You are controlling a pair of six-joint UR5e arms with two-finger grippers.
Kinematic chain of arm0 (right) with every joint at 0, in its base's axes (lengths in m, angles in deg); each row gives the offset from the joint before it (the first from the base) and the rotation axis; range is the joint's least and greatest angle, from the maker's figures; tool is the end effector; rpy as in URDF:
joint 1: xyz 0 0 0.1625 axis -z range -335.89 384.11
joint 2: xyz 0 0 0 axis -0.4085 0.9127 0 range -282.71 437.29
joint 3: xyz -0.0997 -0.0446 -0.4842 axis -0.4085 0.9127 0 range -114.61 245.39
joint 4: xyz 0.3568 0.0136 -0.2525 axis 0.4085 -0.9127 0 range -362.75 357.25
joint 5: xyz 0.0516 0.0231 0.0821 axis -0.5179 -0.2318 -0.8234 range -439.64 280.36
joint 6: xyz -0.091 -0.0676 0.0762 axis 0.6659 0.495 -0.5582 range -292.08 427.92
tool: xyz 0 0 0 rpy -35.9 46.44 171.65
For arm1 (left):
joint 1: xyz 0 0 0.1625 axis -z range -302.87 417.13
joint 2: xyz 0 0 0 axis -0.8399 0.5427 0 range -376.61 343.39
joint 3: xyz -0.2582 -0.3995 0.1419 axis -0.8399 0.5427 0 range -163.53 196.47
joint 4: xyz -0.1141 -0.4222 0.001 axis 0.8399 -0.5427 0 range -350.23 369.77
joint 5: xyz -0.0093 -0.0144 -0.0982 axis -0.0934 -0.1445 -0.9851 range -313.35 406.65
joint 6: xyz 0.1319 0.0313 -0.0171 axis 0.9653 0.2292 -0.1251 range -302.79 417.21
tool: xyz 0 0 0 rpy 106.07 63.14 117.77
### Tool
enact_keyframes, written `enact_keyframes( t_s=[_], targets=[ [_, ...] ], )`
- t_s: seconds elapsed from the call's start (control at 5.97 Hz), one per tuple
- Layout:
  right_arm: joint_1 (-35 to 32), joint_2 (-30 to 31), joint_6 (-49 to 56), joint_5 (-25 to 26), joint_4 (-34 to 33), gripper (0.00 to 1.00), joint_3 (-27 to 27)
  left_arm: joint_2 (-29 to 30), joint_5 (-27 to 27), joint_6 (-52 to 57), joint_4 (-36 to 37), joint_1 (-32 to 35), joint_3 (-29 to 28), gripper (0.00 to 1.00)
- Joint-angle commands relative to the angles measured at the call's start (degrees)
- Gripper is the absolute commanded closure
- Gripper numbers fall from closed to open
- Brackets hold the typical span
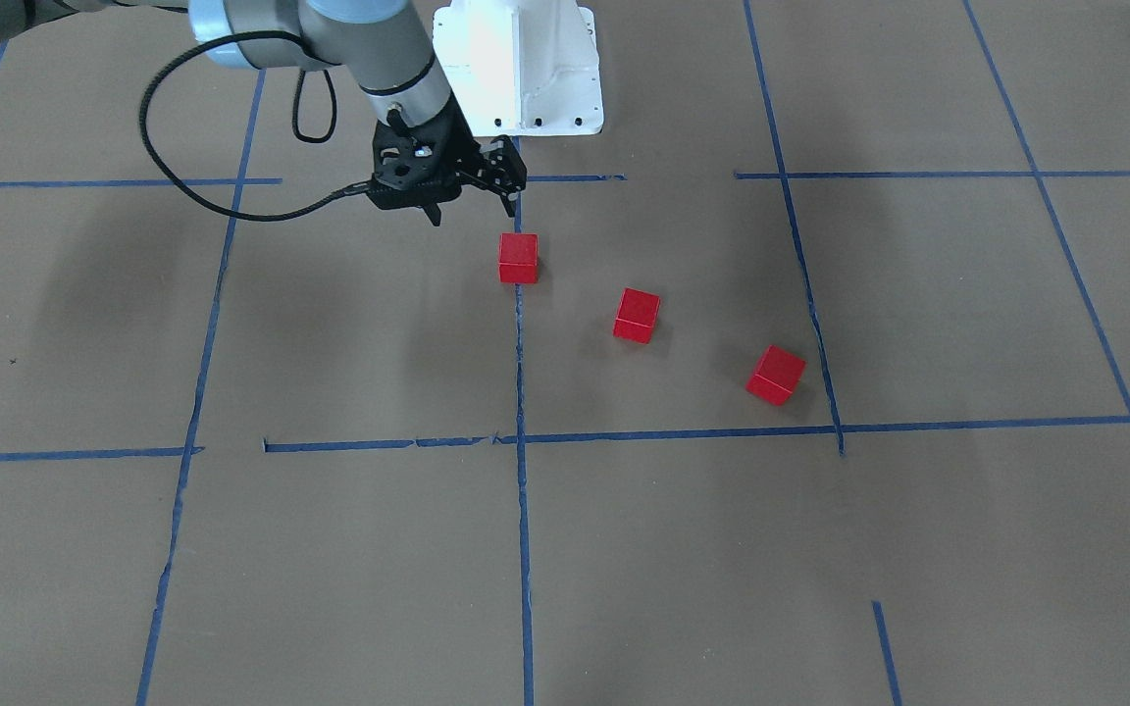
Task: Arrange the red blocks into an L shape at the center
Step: 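Release the cube and raise the right gripper while the left arm reaches in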
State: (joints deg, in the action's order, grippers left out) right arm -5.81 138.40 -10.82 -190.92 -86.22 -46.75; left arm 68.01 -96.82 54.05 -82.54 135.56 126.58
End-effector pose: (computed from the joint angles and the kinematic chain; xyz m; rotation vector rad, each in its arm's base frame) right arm -0.5325 -0.4031 0.2575 0.0315 -1.0474 0.1088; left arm 0.0724 -0.4705 0.5994 0.1547 0.9563 0.2739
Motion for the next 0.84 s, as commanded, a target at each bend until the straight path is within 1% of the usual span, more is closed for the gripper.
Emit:
enact_keyframes(
  t_s=[0.0,0.17,0.34,0.5,0.67],
  targets=[
    [-7.30,6.71,6.79,-7.42,0.24,0.00,-2.64,8.91,-0.41,-26.72,-12.23,-14.19,0.03,0.00],
    [-9.78,10.31,12.14,-9.03,0.67,0.00,-2.65,15.51,3.25,-31.33,-12.02,-19.84,-0.85,0.00],
    [-10.94,12.52,14.63,-9.22,0.76,0.00,-2.91,21.67,8.60,-31.55,-10.01,-26.42,-2.68,0.00],
    [-11.30,14.02,14.92,-9.23,0.76,0.00,-3.61,26.86,13.26,-31.55,-5.12,-29.53,-3.57,0.00],
    [-11.56,15.43,15.10,-9.23,0.76,0.00,-4.40,32.57,17.66,-35.64,-2.72,-33.91,-7.76,0.00]
  ],
)
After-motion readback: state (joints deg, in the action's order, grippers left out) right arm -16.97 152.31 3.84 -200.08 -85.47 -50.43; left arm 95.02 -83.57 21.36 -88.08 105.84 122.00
